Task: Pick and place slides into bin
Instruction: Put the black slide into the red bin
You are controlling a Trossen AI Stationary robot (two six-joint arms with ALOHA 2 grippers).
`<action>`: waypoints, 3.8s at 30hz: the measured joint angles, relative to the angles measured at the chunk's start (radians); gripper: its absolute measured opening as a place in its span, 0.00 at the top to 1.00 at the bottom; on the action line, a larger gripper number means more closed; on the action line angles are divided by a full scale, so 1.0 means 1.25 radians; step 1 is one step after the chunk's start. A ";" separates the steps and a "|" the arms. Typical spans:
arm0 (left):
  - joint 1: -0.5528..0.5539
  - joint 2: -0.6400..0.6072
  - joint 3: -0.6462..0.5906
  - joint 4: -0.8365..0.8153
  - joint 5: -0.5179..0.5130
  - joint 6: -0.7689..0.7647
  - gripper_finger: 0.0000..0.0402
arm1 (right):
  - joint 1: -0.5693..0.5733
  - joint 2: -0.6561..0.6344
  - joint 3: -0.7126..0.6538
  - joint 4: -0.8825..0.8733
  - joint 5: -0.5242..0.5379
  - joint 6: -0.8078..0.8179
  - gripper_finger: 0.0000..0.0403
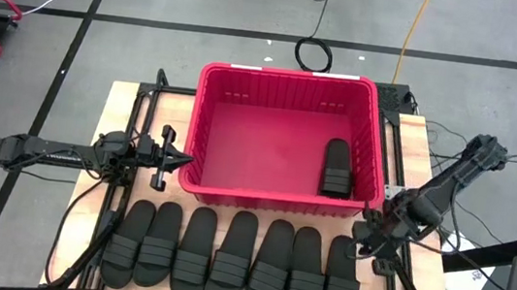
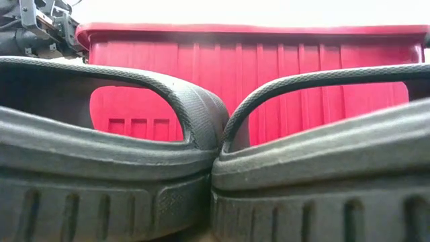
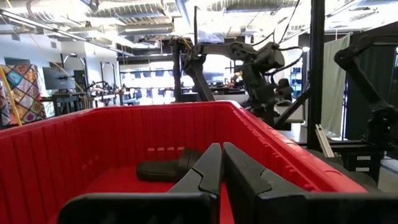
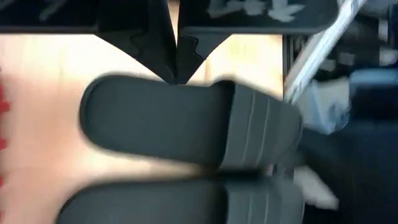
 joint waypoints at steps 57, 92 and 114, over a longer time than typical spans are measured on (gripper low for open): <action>0.000 0.000 0.000 -0.016 0.000 -0.051 0.95 | 0.111 0.117 -0.189 0.448 -0.041 0.278 0.58; 0.000 0.000 0.000 -0.016 0.000 -0.018 0.95 | 0.122 0.198 -0.296 0.730 -0.155 0.388 0.59; 0.000 0.000 0.000 -0.016 0.000 -0.016 0.95 | 0.109 0.087 -0.196 0.769 -0.199 0.328 0.99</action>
